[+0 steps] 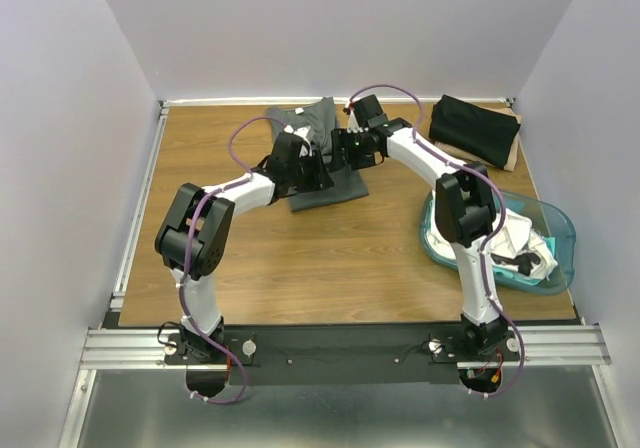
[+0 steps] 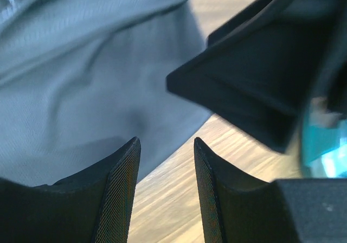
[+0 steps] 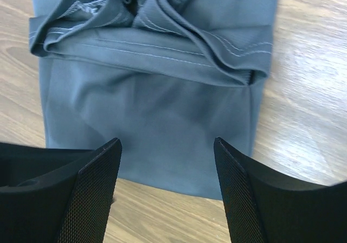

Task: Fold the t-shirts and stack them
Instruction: Fold the tshirt

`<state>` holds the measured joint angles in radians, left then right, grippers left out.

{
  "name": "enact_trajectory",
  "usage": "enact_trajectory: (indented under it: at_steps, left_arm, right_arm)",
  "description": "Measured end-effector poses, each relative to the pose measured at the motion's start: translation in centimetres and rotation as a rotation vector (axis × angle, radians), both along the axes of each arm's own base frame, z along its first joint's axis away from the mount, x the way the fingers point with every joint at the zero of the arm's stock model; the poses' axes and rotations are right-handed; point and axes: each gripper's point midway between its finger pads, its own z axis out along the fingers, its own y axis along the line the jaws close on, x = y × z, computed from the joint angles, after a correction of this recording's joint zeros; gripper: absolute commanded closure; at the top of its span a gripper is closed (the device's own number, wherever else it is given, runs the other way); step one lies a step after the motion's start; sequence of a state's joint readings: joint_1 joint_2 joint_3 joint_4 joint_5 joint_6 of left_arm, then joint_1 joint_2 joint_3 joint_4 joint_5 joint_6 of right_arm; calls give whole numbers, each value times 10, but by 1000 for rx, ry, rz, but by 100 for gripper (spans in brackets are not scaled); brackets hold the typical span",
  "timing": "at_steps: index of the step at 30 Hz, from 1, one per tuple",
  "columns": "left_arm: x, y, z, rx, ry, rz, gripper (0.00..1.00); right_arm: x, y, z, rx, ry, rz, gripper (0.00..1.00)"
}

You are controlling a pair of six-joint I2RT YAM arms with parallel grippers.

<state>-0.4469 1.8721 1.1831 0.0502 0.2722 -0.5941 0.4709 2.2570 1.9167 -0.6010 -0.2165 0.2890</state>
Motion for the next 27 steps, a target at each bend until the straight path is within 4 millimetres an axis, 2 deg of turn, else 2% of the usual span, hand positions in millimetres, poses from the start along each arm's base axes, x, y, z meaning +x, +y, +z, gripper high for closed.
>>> enact_trajectory:
  at_steps: [7,14,21,27]
  left_arm:
    - [-17,7,-48,44,52,-16,48]
    - [-12,-1,-48,44,-5,-38,48]
    - [-15,-3,-50,48,-51,-48,48]
    - [-30,-8,-52,54,-73,-78,48]
  right_arm:
    - [3,6,-9,7,-1,2,25]
    - [7,9,-33,-3,31,-4,25]
    - [28,23,-24,31,-10,-21,25]
    - [52,32,-23,45,-54,-55,25]
